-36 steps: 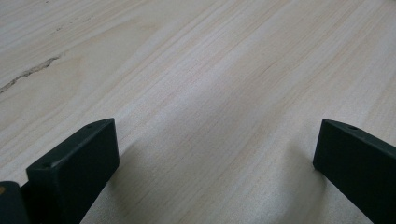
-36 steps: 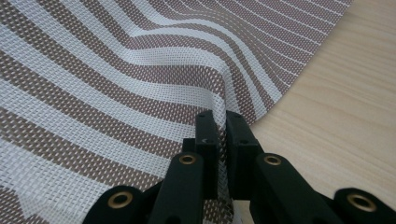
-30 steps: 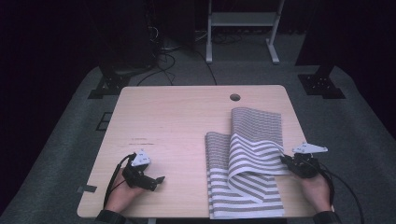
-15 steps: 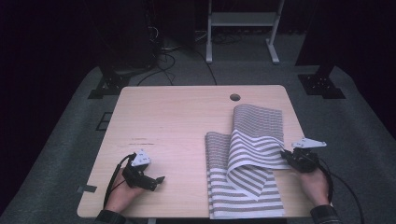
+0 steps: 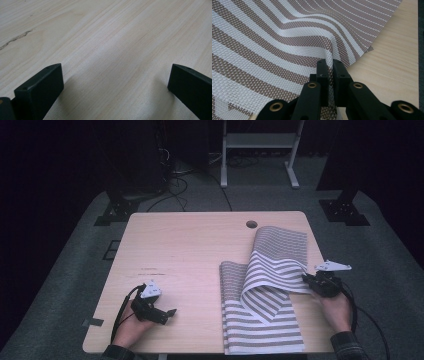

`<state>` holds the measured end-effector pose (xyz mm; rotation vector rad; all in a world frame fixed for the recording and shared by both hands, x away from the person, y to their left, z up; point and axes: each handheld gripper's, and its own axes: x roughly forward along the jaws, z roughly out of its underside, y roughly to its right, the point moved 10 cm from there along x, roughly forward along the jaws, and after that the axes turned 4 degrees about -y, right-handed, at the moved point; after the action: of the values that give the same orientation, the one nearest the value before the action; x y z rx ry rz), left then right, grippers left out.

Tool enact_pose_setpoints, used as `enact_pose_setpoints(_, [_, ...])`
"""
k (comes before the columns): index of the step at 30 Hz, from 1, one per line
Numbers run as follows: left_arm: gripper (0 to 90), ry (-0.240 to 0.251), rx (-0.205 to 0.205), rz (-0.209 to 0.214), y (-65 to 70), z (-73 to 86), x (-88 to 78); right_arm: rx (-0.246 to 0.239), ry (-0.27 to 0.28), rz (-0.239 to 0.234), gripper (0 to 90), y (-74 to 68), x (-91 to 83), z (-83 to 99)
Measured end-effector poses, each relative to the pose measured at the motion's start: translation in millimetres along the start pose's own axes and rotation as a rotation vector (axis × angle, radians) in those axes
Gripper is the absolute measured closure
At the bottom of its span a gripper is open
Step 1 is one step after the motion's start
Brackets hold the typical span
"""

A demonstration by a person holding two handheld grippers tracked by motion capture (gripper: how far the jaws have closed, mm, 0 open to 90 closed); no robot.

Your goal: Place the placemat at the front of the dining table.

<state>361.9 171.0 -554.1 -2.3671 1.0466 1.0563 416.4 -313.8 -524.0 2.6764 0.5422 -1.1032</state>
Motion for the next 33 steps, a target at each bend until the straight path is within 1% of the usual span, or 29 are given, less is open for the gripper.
enact_pose_setpoints(6, [0.0, 0.0, 0.0, 0.0, 0.0, 0.0, 0.0, 0.02, 0.016, 0.006, 84.6, 6.0, 5.4, -5.5])
enact_pose_setpoints(7, [0.0, 0.0, 0.0, 0.0, 0.0, 0.0, 0.0, 0.02, 0.008, 0.004, 84.6, 7.0, 7.3, -6.1])
enact_pose_setpoints(13, [0.0, 0.001, -0.001, -0.001, -0.1, -0.3, 0.2, 0.009, 0.02, 0.019, 84.5, 9.9, 16.3, -16.9])
enact_pose_setpoints(15, [0.0, 0.001, -0.001, 0.0, 0.0, -0.3, 0.2, 0.01, 0.02, 0.017, 84.6, 9.8, 18.6, -17.7])
enact_pose_setpoints(16, [0.0, 0.0, -0.001, 0.0, -0.1, -0.3, 0.2, 0.002, 0.005, 0.016, 84.2, 10.3, 22.9, -18.3])
enact_pose_setpoints(17, [0.0, 0.0, 0.0, -0.001, -0.1, -0.2, 0.2, 0.001, 0.006, 0.018, 83.6, 10.5, 23.4, -18.7])
enact_pose_setpoints(18, [0.0, 0.0, -0.001, 0.0, -0.1, -0.2, 0.2, 0.006, 0.007, 0.012, 81.1, 9.9, 23.7, -19.0])
enact_pose_setpoints(19, [0.0, 0.0, 0.0, -0.001, -0.1, -0.2, 0.2, 0.008, 0.008, 0.001, 75.6, 8.6, 23.5, -19.4])
enact_pose_setpoints(20, [0.0, 0.0, 0.0, -0.001, -0.1, -0.2, 0.2, 0.008, 0.008, 0.001, 75.6, 8.6, 23.5, -19.4])
enact_pose_setpoints(21, [0.0, 0.0, -0.001, 0.0, -0.1, -0.2, 0.2, 0.019, 0.034, -0.001, 71.2, 7.9, 18.3, -22.1])
enact_pose_setpoints(23, [0.0, 0.0, 0.0, -0.001, -0.1, -0.2, 0.2, 0.039, 0.055, -0.015, 66.5, 7.7, 12.9, -24.9])
enact_pose_setpoints(27, [0.0, 0.0, 0.0, -0.001, -0.1, -0.2, 0.2, 0.073, 0.047, -0.059, 57.3, 4.8, 5.1, -22.9])
enact_pose_setpoints(30, [0.0, 0.001, -0.001, -0.001, -0.1, -0.3, 0.2, 0.074, 0.039, -0.068, 55.7, 1.7, 1.4, -19.6])
enact_pose_setpoints(31, [0.0, 0.0, 0.0, -0.001, -0.1, -0.2, 0.2, 0.067, 0.033, -0.072, 54.8, -2.4, -3.6, -16.1])
enact_pose_setpoints(33, [0.0, 0.0, 0.0, -0.001, -0.1, -0.2, 0.2, 0.059, 0.036, -0.076, 54.8, -7.2, -9.5, -13.3])
